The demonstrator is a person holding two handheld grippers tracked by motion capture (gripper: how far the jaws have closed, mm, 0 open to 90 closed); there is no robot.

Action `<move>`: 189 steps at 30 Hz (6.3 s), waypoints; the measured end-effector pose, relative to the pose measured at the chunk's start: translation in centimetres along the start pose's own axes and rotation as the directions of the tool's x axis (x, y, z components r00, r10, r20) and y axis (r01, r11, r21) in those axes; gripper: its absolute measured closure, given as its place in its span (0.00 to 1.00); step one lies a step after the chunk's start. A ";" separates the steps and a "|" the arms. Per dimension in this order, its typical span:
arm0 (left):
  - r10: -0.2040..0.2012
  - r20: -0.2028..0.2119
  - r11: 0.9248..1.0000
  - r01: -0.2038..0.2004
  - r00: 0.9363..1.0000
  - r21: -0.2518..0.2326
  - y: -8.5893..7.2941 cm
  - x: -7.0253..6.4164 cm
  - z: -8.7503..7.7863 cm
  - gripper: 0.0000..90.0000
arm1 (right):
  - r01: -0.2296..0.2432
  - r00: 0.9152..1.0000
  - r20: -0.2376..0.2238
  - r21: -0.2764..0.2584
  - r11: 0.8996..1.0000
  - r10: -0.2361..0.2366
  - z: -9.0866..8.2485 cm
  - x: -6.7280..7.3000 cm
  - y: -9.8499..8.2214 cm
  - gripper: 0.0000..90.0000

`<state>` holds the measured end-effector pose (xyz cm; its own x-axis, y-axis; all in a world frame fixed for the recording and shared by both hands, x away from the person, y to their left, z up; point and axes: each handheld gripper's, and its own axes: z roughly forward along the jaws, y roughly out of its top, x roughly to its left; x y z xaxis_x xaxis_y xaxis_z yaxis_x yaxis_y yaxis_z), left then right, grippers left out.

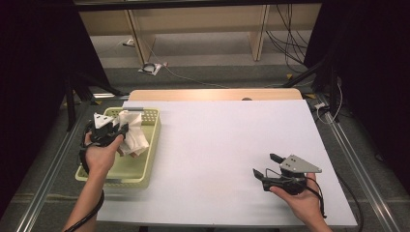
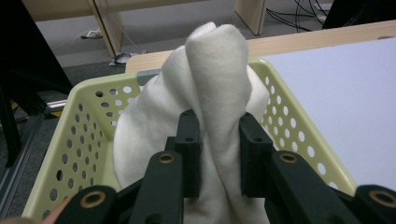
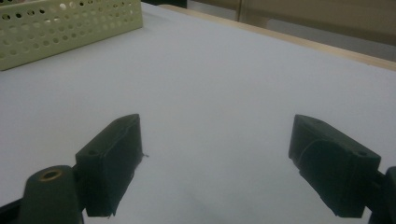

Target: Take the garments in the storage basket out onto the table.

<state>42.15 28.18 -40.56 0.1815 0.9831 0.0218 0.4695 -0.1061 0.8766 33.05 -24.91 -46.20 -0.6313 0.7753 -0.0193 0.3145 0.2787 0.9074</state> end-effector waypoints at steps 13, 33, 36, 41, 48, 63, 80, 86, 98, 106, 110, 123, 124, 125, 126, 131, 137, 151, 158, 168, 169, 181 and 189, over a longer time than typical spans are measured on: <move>0.001 0.003 1.000 -0.001 1.000 -0.025 0.3 -0.2 -0.4 0.82 | 0.000 1.000 -0.001 0.000 1.000 0.000 0.0 0.0 0.0 0.20; 0.008 0.013 0.999 -0.007 1.000 -0.050 0.7 -0.6 -1.0 0.81 | 0.000 1.000 -0.001 0.000 1.000 0.000 0.0 0.0 0.0 0.20; 0.008 0.011 0.999 -0.008 1.000 -0.053 0.7 -0.6 -1.0 0.81 | 0.000 1.000 -0.002 -0.001 1.000 0.000 0.0 0.0 0.0 0.20; 0.008 0.009 0.998 -0.008 1.000 -0.058 0.8 -0.6 -1.1 0.81 | 0.001 1.000 0.001 -0.001 1.000 -0.001 0.0 0.0 0.0 0.20; 0.013 0.011 0.998 -0.012 1.000 -0.067 0.9 -0.8 -1.3 0.81 | 0.003 1.000 0.001 -0.001 1.000 -0.003 0.0 0.0 0.0 0.20; 0.019 0.015 0.996 -0.018 1.000 -0.090 1.3 -1.2 -1.8 0.81 | 0.003 1.000 0.001 -0.002 1.000 -0.003 0.0 0.0 0.0 0.20; 0.025 0.024 0.994 -0.022 0.999 -0.105 1.6 -1.6 -2.3 0.81 | 0.006 1.000 0.000 -0.003 1.000 -0.006 0.0 0.0 0.0 0.20; 0.027 0.026 0.994 -0.024 0.999 -0.111 1.7 -1.8 -2.4 0.81 | 0.005 1.000 -0.001 -0.003 1.000 -0.005 0.0 0.0 0.0 0.20; 0.041 0.034 0.992 -0.036 0.999 -0.120 1.9 -2.2 -2.7 0.81 | 0.004 1.000 -0.001 -0.004 1.000 -0.004 0.0 0.0 0.0 0.20; 0.048 0.041 0.991 -0.042 0.998 -0.130 2.1 -2.6 -3.0 0.81 | 0.002 1.000 0.000 -0.003 1.000 -0.002 0.0 0.0 0.0 0.20; 0.051 0.042 0.990 -0.045 0.998 -0.132 2.1 -2.7 -3.0 0.81 | 0.005 1.000 -0.001 -0.003 1.000 -0.005 0.0 0.0 0.0 0.20; 0.066 0.051 0.989 -0.058 0.997 -0.139 2.3 -3.2 -3.3 0.81 | 0.003 1.000 0.000 -0.002 1.000 -0.003 0.0 0.0 0.0 0.20; 0.065 0.052 0.989 -0.057 0.997 -0.140 2.3 -3.3 -3.3 0.81 | 0.003 1.000 0.000 -0.002 1.000 -0.003 0.0 0.0 0.0 0.20; 0.065 0.053 0.989 -0.057 0.997 -0.140 2.3 -3.3 -3.3 0.81 | 0.004 1.000 -0.001 -0.003 1.000 -0.004 0.0 0.0 0.0 0.20; 0.066 0.054 0.988 -0.058 0.996 -0.141 2.3 -3.4 -3.3 0.81 | 0.001 1.000 -0.002 -0.003 1.000 -0.001 0.0 0.0 0.0 0.20; 0.070 0.059 0.988 -0.061 0.996 -0.144 2.3 -3.5 -3.4 0.81 | 0.004 1.000 0.000 -0.002 1.000 -0.004 0.0 0.0 0.0 0.20; 0.075 0.067 0.987 -0.065 0.995 -0.147 2.3 -3.8 -3.4 0.81 | 0.003 1.000 -0.001 -0.001 1.000 -0.003 0.0 0.0 0.0 0.20; 0.086 0.085 0.986 -0.073 0.993 -0.150 2.4 -4.6 -3.5 0.81 | 0.004 1.000 -0.001 -0.003 1.000 -0.004 0.0 0.0 0.0 0.20; 0.088 0.098 0.986 -0.072 0.991 -0.150 2.4 -4.8 -3.6 0.81 | 0.003 1.000 0.000 -0.002 1.000 -0.003 0.0 0.0 0.0 0.20; 0.095 0.107 0.985 -0.078 0.990 -0.157 2.5 -5.1 -3.8 0.81 | 0.003 1.000 -0.001 -0.002 1.000 -0.003 0.0 0.0 0.0 0.20; 0.094 0.107 0.985 -0.076 0.990 -0.158 2.6 -5.1 -3.9 0.81 | 0.003 1.000 -0.001 -0.002 1.000 -0.003 0.0 0.0 0.0 0.20; 0.102 0.118 0.983 -0.082 0.988 -0.164 2.7 -5.5 -4.1 0.81 | 0.003 1.000 -0.002 -0.002 1.000 -0.003 0.0 0.0 0.0 0.20; 0.113 0.124 0.982 -0.091 0.986 -0.167 2.7 -5.9 -4.2 0.81 | 0.006 1.000 -0.002 -0.002 1.000 -0.006 0.0 0.0 0.0 0.20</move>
<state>38.74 22.74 -36.30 0.3392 0.9387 0.0607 0.3003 -0.1693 0.9387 33.04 -24.91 -46.23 -0.6346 0.7724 -0.0240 0.3090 0.2820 0.9083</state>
